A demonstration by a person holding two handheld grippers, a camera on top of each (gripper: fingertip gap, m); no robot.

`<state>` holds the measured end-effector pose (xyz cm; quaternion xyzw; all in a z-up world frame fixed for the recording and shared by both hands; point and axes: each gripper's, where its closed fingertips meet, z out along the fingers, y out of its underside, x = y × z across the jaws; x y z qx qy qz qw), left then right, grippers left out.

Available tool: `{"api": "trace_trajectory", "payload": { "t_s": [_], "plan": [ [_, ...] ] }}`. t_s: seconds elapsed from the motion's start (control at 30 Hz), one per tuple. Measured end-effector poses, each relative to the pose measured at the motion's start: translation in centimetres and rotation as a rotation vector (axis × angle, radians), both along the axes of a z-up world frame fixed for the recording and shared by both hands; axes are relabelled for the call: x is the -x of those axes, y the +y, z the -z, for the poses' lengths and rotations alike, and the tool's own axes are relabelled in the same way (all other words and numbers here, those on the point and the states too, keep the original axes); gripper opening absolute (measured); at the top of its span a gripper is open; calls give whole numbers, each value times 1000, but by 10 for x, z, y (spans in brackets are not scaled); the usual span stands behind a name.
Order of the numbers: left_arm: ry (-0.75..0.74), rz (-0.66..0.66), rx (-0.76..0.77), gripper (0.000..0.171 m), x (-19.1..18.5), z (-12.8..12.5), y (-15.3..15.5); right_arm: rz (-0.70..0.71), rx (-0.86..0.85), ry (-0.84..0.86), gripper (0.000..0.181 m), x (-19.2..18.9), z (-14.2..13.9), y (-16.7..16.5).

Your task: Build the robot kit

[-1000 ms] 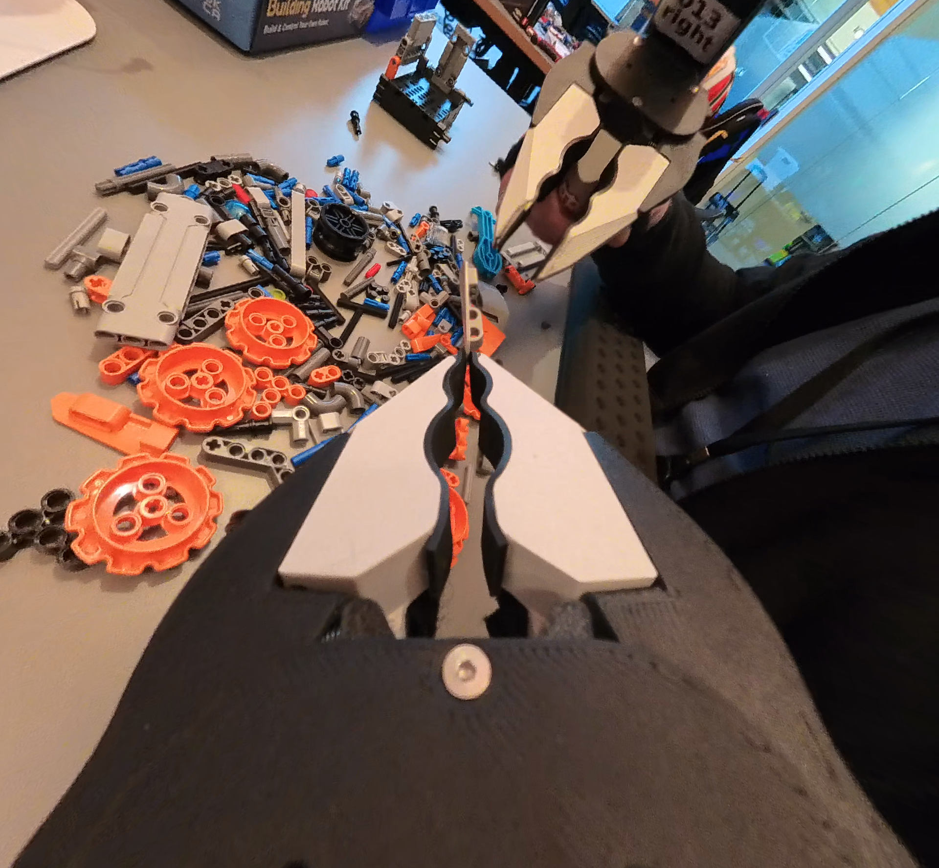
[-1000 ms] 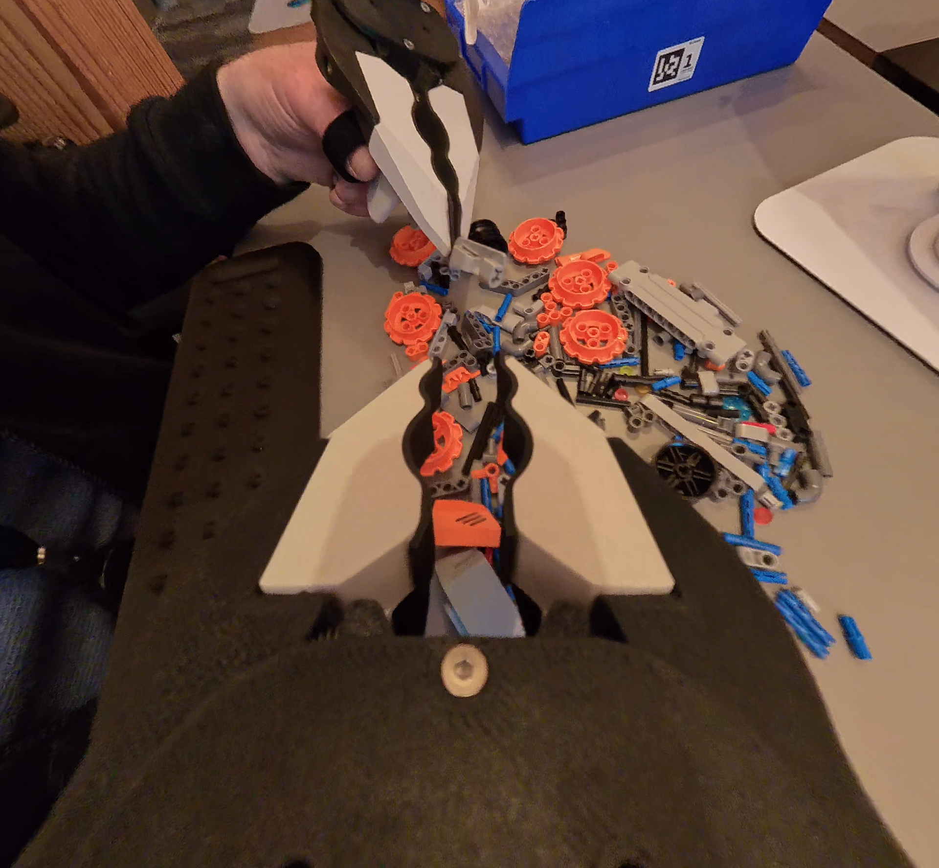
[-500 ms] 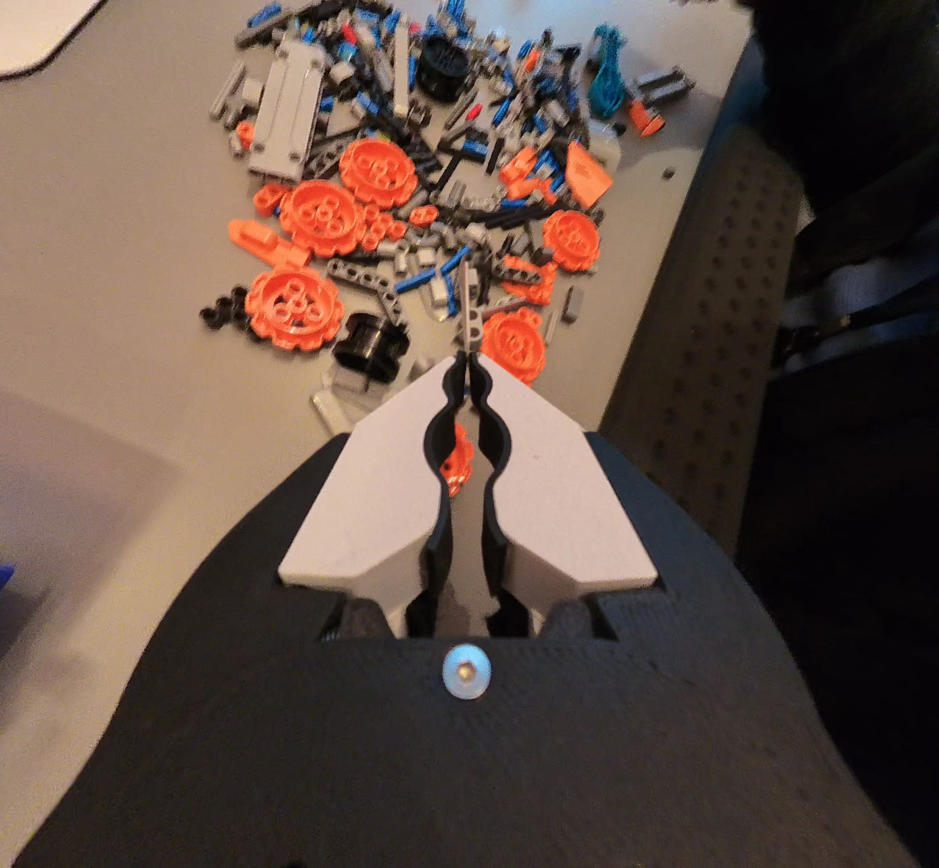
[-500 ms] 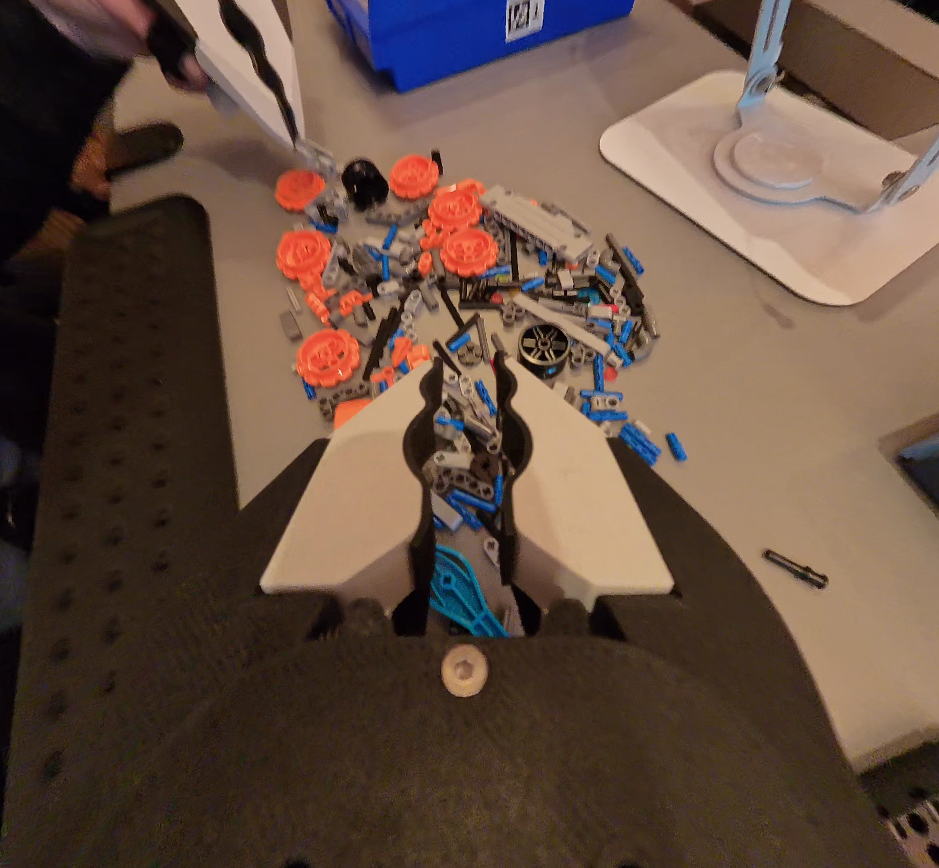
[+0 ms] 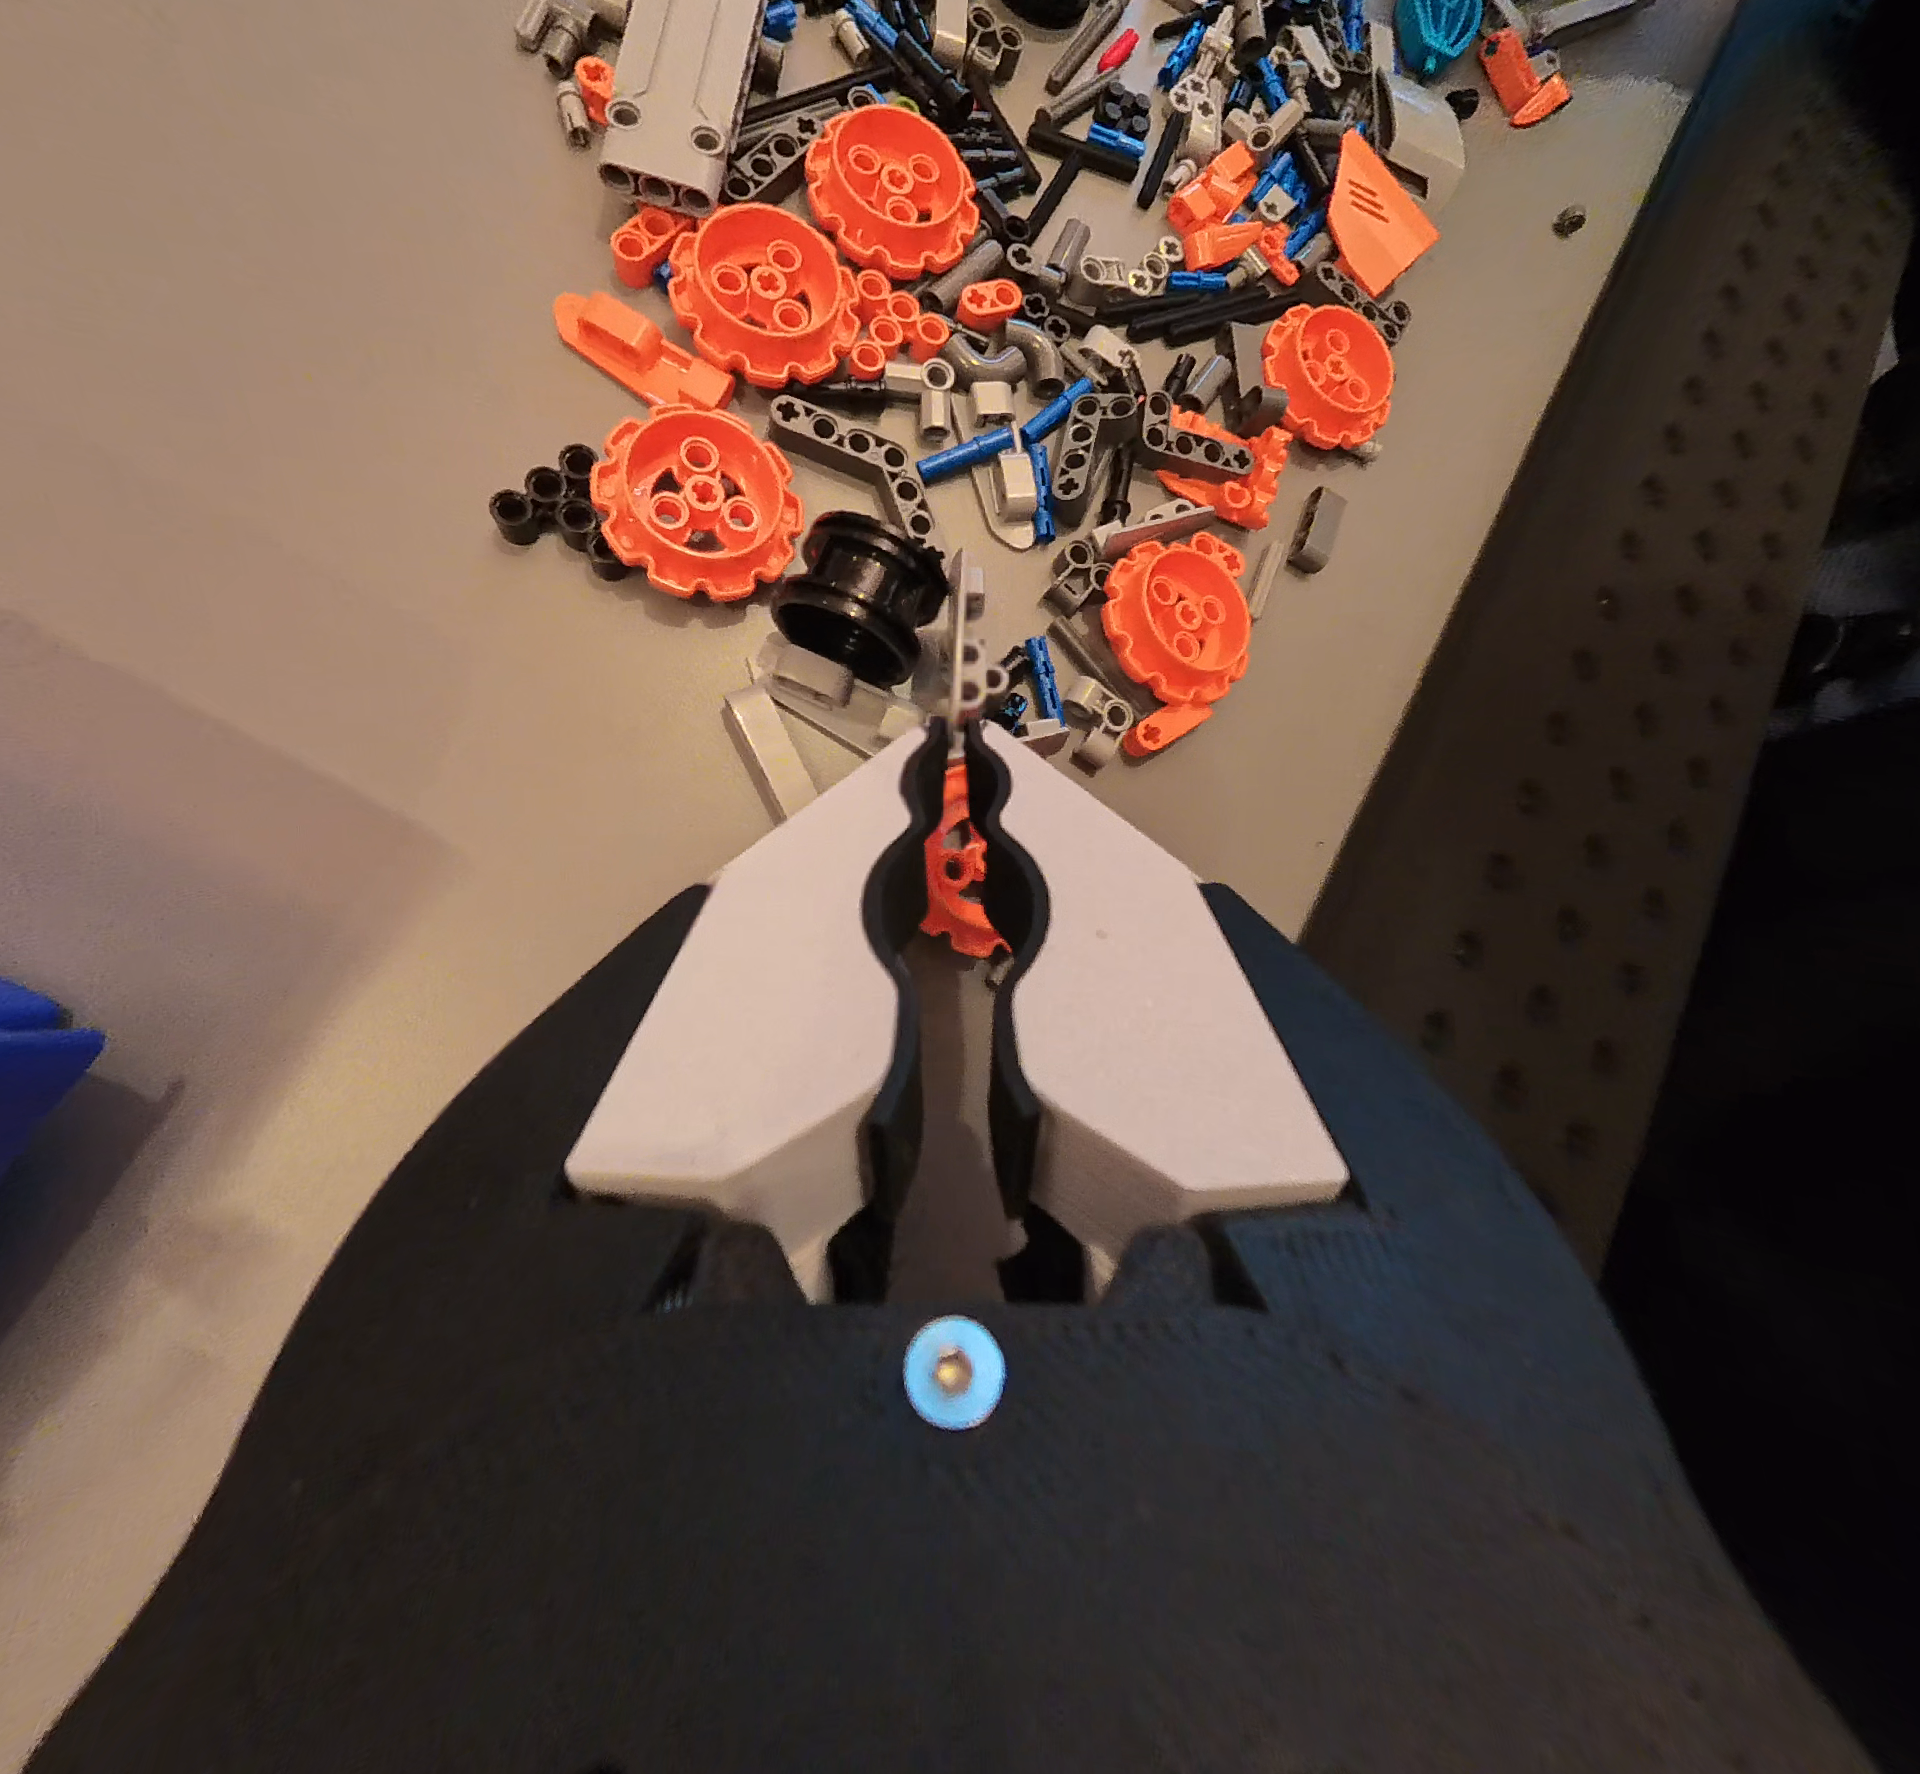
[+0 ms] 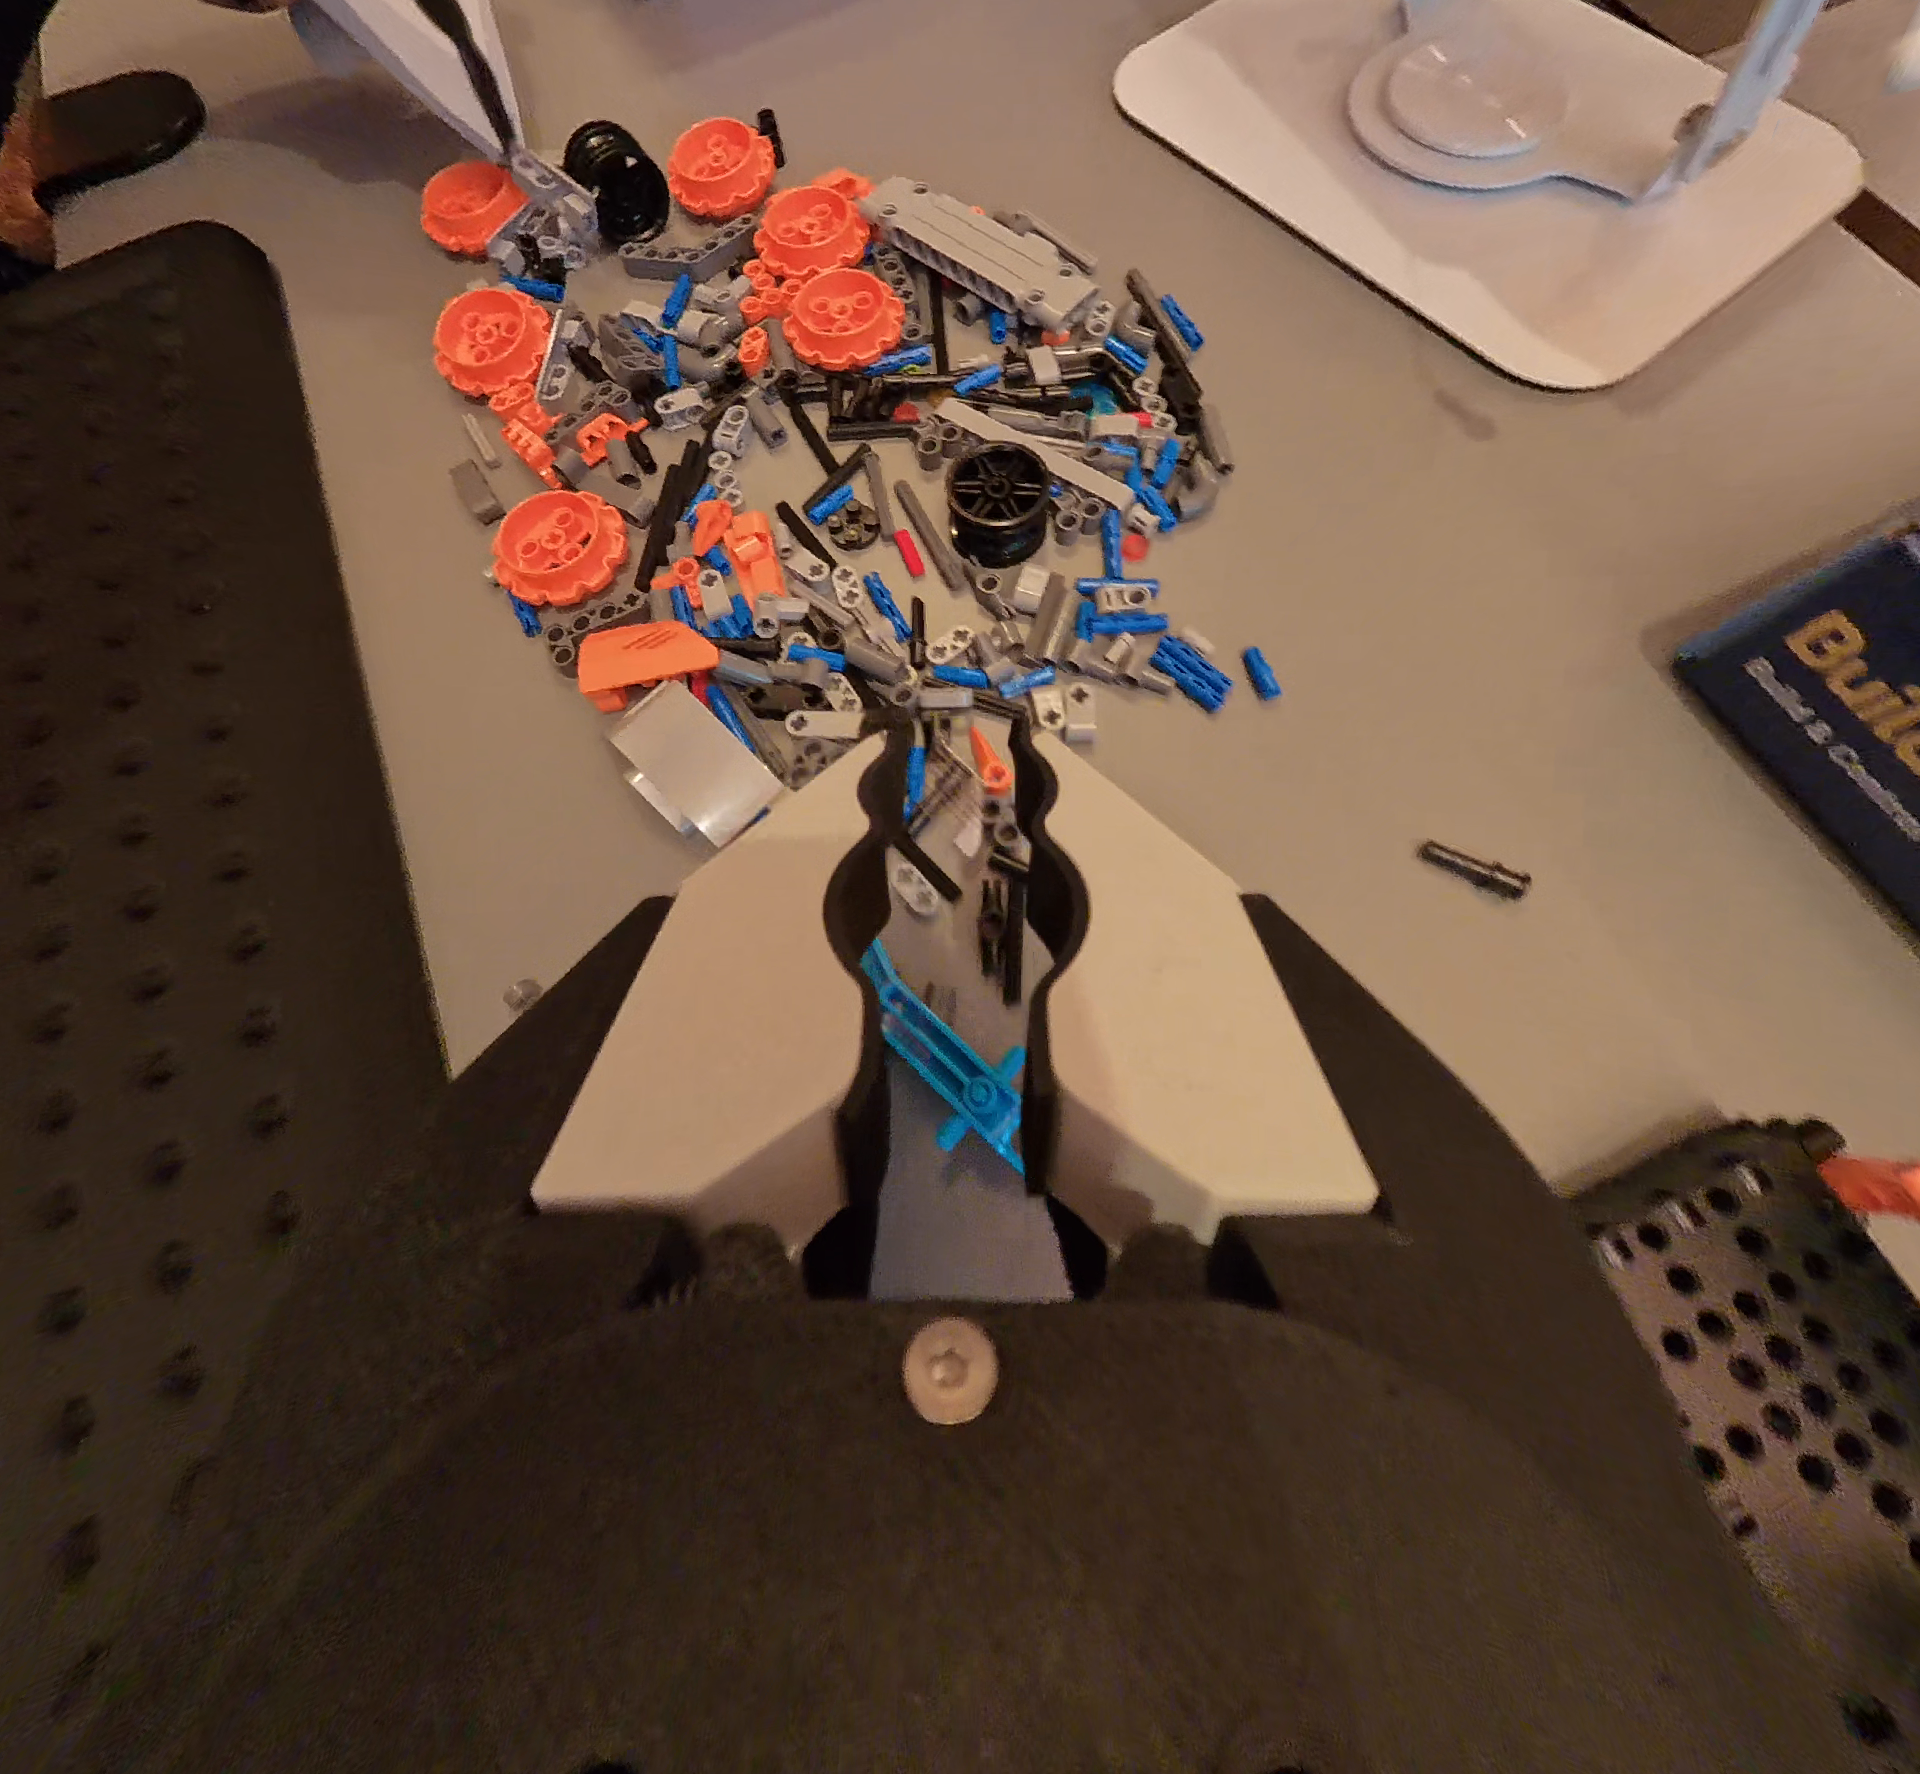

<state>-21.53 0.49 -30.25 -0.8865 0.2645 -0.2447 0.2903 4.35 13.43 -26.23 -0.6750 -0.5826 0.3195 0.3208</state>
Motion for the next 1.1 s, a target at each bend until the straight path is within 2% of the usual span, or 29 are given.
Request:
{"api": "trace_trajectory", "payload": {
  "t_s": [0.23, 0.53, 0.7, 0.8, 0.93, 1.1],
  "plan": [
    [10, -50, -53, 13, 10, -9, 7, 61, 15, 27, 18, -25, -1, 10],
    [133, -107, -71, 16, 35, -11, -1, 10, -4, -21, 16, -15, 10, 0],
    [156, 28, -103, 19, 9, -9, -7, 0, -3, -19, 16, -12, 11, -2],
    [191, 61, -93, 25, -5, 0, -8, -6, -3, -17, 16, -11, 11, -4],
    [289, 38, -87, 40, -8, 14, -8, -13, -3, -18, 16, -9, 12, -5],
    [282, -25, -95, 40, -16, 18, -2, -24, -8, -18, 16, -7, 11, -8]
  ]
}}
